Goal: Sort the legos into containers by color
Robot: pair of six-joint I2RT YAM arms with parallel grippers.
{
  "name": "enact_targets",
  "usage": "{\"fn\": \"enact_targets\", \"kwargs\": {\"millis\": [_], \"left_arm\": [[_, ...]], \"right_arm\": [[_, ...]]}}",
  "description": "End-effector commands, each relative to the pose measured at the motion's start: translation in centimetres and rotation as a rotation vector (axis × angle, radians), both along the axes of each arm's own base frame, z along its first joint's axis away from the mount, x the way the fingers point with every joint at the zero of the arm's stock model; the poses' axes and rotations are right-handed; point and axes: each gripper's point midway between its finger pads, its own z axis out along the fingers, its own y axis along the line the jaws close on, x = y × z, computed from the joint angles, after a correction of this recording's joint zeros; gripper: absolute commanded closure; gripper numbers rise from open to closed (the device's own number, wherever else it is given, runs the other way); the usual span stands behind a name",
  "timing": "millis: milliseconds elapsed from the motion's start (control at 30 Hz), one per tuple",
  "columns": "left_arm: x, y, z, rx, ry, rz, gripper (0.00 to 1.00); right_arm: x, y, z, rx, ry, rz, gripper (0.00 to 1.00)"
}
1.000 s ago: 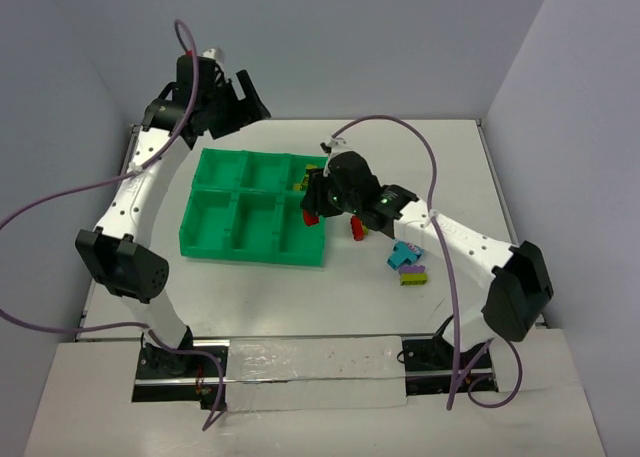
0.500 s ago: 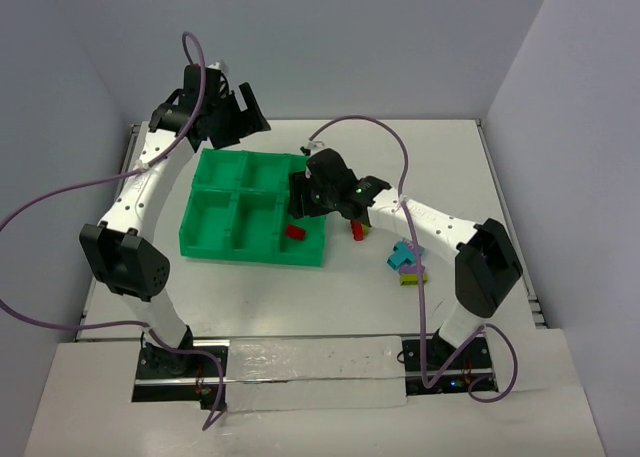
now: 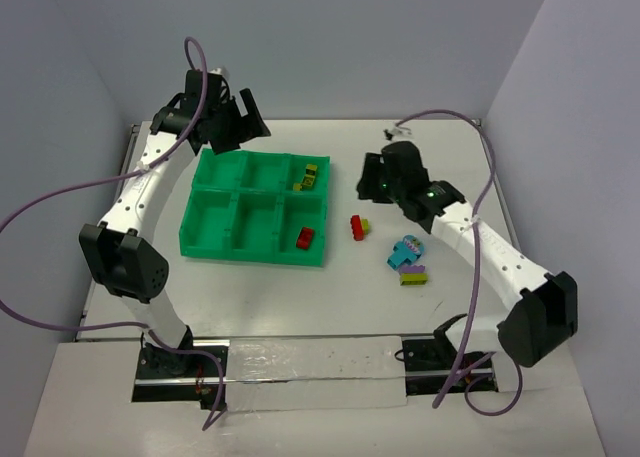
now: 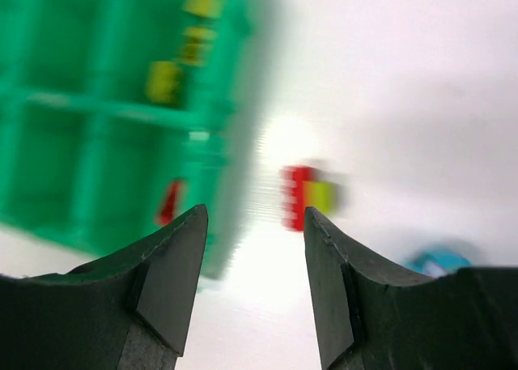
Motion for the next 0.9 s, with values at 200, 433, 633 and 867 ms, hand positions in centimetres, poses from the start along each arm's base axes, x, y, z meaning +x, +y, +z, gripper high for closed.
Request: {"fn": "enact_targets", "kwargs": {"millis": [200,433,633,867], "left_arm": [[-0.3,-1.9,3.0,-0.064,-0.086,-0.062,0.07],[-0.4,-1.9,2.9,-0.044,-0.082,-0.066,0.07],[-0.6,-1.8,2.9,-0.034,-0.084,-0.063,0.07],[-0.5,-2.0,2.3,-0.039,-0.068,-0.071,0.08]], "right_arm": [[-2.1,-0.3,-9.0,-0.037,0.280,-0.015,0.43],[0.1,1.4,-10.8,-0.061,0.346,0.038,0.36],[1.3,1.9,-12.2,-0.093,0.381,0.057,0.24],[1.9,2.5,-13.4,-0.116,0.416,0.096,0.24]]}}
